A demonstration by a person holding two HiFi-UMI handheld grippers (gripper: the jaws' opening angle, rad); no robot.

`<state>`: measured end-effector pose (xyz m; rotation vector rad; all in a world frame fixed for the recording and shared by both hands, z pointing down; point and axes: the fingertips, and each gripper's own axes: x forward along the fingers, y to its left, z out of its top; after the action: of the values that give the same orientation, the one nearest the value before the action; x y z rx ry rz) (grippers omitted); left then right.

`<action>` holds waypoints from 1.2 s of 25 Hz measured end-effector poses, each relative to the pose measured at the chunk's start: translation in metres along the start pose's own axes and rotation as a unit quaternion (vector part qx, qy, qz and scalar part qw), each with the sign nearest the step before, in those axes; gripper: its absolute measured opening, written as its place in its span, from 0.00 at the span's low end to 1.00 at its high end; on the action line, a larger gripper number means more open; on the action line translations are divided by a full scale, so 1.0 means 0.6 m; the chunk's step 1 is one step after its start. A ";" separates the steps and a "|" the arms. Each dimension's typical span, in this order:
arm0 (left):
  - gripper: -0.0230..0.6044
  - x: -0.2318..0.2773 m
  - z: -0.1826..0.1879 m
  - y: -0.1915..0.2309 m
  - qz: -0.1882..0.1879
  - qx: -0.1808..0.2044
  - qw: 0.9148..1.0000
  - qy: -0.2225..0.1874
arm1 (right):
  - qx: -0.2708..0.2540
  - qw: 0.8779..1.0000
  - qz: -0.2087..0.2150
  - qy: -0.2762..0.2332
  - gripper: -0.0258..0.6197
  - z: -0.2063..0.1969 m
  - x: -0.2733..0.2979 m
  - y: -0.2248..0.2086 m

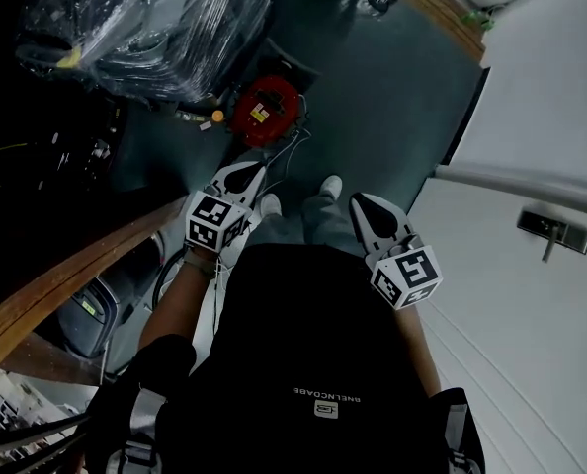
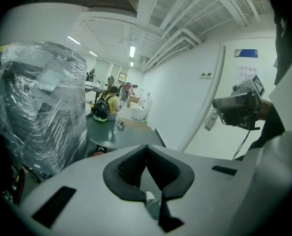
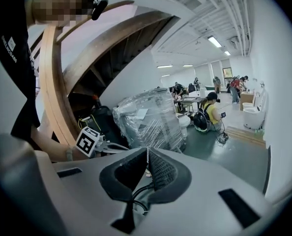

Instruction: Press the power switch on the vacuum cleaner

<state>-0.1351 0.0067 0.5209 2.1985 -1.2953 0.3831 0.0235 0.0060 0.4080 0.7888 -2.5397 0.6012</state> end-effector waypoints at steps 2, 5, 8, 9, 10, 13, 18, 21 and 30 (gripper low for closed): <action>0.06 0.020 -0.024 0.026 0.012 -0.003 1.000 0.013 | 0.000 1.000 0.004 0.008 0.09 -0.007 0.004 0.000; 0.06 0.053 -0.063 0.059 0.027 0.000 0.999 0.043 | 0.010 1.000 0.009 0.019 0.09 -0.018 0.011 -0.002; 0.06 0.092 -0.097 0.094 0.039 0.006 0.996 0.074 | 0.031 0.999 0.017 0.025 0.09 -0.024 0.025 -0.011; 0.06 0.104 -0.108 0.106 0.042 0.007 0.996 0.082 | 0.036 0.999 0.018 0.027 0.09 -0.026 0.030 -0.014; 0.06 0.117 -0.120 0.118 0.045 0.008 0.995 0.090 | 0.040 0.999 0.019 0.030 0.09 -0.029 0.034 -0.017; 0.06 0.152 -0.156 0.153 0.056 0.013 0.993 0.108 | 0.053 0.998 0.021 0.037 0.09 -0.037 0.049 -0.026; 0.06 0.206 -0.210 0.202 0.069 0.009 0.989 0.130 | 0.078 0.996 0.022 0.044 0.09 -0.055 0.080 -0.053; 0.06 0.236 -0.231 0.230 0.073 0.009 0.988 0.139 | 0.085 0.995 0.017 0.054 0.09 -0.072 0.107 -0.070; 0.06 0.333 -0.297 0.326 0.117 0.029 0.978 0.170 | 0.096 0.993 0.024 0.065 0.09 -0.126 0.178 -0.085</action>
<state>-0.2005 -0.1046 0.8267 1.9207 -1.3617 0.8568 -0.0072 -0.0396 0.5374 0.7287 -2.4136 0.8939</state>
